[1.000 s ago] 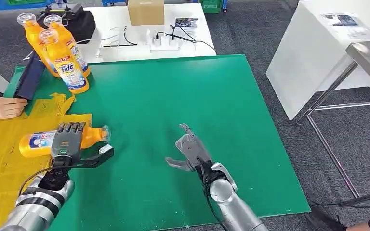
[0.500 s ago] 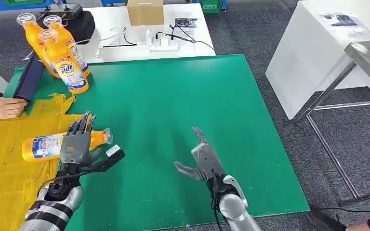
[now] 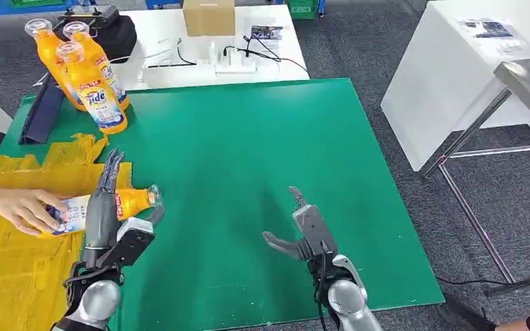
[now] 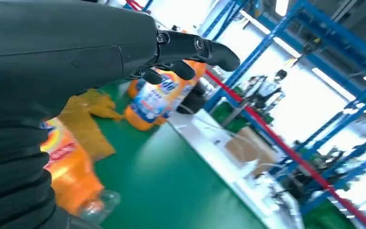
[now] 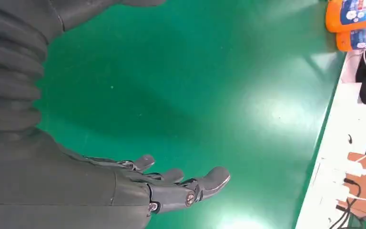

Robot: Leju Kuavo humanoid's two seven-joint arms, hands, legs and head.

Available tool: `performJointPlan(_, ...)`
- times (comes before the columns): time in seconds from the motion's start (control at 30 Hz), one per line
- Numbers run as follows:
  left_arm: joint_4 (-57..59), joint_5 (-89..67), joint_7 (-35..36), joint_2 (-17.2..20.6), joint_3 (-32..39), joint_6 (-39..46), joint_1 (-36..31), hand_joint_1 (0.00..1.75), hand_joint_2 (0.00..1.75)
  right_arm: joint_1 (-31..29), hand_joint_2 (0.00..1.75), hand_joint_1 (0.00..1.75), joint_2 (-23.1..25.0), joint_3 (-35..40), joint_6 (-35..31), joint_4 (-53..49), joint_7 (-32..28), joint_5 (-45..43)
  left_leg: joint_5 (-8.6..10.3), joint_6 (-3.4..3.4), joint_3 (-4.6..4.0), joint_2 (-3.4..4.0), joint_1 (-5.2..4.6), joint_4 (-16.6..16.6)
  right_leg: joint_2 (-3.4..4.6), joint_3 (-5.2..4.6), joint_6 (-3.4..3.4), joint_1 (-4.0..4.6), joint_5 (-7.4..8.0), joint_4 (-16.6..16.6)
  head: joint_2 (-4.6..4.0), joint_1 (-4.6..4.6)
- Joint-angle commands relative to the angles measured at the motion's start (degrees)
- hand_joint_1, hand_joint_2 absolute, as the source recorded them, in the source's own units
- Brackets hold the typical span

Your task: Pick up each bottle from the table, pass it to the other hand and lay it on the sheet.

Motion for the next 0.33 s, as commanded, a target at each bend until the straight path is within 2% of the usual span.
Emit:
performJointPlan(0.03, -5.8, 12.6, -2.3, -2.3, -0.1, -10.5, 2.3, 0.0, 1.75, -0.9, 1.75, 0.0, -0.9, -1.6, 0.2, 2.1, 0.0, -0.2, -0.19, 0.02, 0.41, 0.13, 0.02, 0.1, 0.03, 0.45, -0.14, 0.07, -0.15, 0.0, 0.0, 0.0)
performJointPlan(0.13, -5.4, 25.2, -0.6, -3.5, 0.8, -21.4, 3.8, 0.0, 1.75, -0.1, 1.75, 0.0, -0.9, -2.0, -0.3, 1.0, -0.8, 0.3, -0.13, 0.04, 0.34, 0.05, -0.01, 0.0, -0.02, 0.4, -0.09, 0.05, -0.13, 0.0, 0.0, 0.0)
performJointPlan(0.23, -4.8, 25.3, -0.8, -3.6, 0.8, -21.5, 4.0, 0.0, 1.75, 0.0, 1.75, 0.0, -0.8, -2.0, -0.3, 0.7, -0.8, 0.3, -0.23, 0.05, 0.49, 0.15, -0.02, 0.0, 0.05, 0.54, -0.1, 0.05, -0.19, 0.0, 0.0, 0.0)
performJointPlan(0.33, -4.8, 25.3, -0.8, -3.5, 0.9, -21.5, 3.8, 0.0, 1.75, -0.1, 1.75, 0.0, -0.8, -2.0, -0.3, 0.7, -0.8, 0.3, -0.06, 0.02, 0.19, 0.06, 0.0, 0.0, 0.0, 0.21, -0.07, 0.04, -0.06, 0.0, 0.0, 0.0)
